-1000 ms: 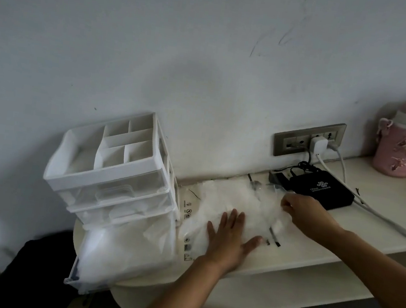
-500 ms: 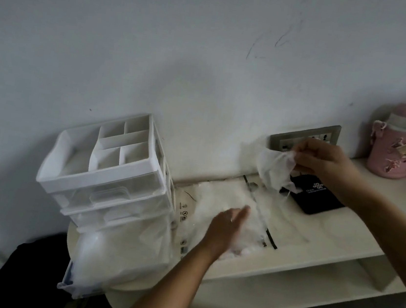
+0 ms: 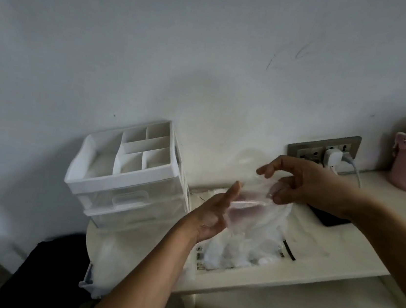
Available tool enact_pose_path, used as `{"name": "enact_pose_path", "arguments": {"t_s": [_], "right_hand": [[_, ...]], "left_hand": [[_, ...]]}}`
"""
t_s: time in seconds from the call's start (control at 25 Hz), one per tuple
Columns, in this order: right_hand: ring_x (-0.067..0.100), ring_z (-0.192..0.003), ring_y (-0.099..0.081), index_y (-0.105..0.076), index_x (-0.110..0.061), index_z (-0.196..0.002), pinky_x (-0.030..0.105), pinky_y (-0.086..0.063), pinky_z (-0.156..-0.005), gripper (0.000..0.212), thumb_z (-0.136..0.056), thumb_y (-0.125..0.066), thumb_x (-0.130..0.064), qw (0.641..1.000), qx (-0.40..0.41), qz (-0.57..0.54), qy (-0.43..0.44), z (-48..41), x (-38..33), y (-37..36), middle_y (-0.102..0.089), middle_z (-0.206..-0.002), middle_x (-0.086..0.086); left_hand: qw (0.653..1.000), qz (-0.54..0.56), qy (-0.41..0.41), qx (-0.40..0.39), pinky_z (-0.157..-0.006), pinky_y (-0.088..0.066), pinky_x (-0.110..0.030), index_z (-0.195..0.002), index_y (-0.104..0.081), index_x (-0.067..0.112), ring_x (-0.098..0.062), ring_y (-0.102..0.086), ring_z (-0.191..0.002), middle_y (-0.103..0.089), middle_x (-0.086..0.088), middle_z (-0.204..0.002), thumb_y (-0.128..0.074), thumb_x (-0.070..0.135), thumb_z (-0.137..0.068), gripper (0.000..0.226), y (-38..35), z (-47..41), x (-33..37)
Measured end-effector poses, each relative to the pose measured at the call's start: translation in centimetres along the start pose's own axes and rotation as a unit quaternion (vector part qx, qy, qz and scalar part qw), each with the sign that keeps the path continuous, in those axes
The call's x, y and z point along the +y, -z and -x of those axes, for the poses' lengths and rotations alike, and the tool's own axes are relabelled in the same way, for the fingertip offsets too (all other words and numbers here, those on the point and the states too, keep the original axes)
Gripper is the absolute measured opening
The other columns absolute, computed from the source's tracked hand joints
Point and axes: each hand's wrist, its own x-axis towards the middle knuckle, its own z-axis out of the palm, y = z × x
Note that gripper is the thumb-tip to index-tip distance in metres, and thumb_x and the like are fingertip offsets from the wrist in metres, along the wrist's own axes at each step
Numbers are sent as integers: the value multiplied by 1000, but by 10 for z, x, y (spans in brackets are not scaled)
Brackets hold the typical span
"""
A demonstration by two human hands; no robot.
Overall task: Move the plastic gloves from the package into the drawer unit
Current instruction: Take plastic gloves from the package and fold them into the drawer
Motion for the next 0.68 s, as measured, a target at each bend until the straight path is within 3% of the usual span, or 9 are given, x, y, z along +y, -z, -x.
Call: {"name": "enact_pose_path", "arguments": {"t_s": [0.12, 0.2, 0.36, 0.52, 0.6, 0.68], "right_hand": [[15, -94, -69, -58, -30, -116, 27, -56, -81, 54, -79, -65, 9, 999, -14, 31, -5, -8, -7, -11, -71, -105, 6], [10, -95, -69, -58, -32, -120, 20, -55, -77, 59, -79, -65, 9, 998, -27, 57, -1, -16, -13, -23, -71, -106, 1], [1, -89, -68, -62, -33, -113, 7, -50, -68, 53, -75, -74, 1, 987, -35, 157, -3, -35, -21, -49, -70, -106, -9], [10, -90, -69, -54, -31, -125, 18, -56, -74, 69, -70, -77, 5, 992, -48, 118, -5, -53, -24, -74, -60, -113, -18], [10, -88, -68, -58, -32, -117, 25, -57, -80, 59, -70, -79, -3, 986, -71, 148, -1, -61, -25, -84, -64, -107, -13], [2, -78, -66, -69, -26, -97, 21, -54, -82, 28, -72, -80, -20, 974, -116, 194, -22, -66, -28, -90, -71, -87, -9]], "left_hand": [[998, -30, 0, -51, -114, -31, -44, -133, -53, 12, -24, -49, -129, -54, -8, -137, -59, 77, -64, 95, 8, 15, 6], [994, -104, -19, -28, -114, -29, -43, -127, -60, 10, -21, -51, -128, -58, -4, -134, -66, 70, -66, 86, 14, 23, 11], [976, -189, -49, 97, -96, -45, -29, -101, -74, 23, -11, -63, -107, -72, 7, -105, -74, 58, -65, 51, 27, 43, 26], [955, -227, -65, 181, -79, -47, -20, -81, -71, 20, -6, -65, -80, -71, 6, -82, -79, 26, -76, 10, 45, 61, 36], [945, -257, -82, 184, -73, -49, -17, -78, -67, 13, -5, -63, -70, -67, 2, -74, -75, 13, -79, 8, 51, 72, 41], [944, -256, -86, 189, -74, -52, -18, -79, -65, 9, -3, -65, -66, -67, 4, -68, -72, 6, -81, 8, 61, 83, 46]]}}
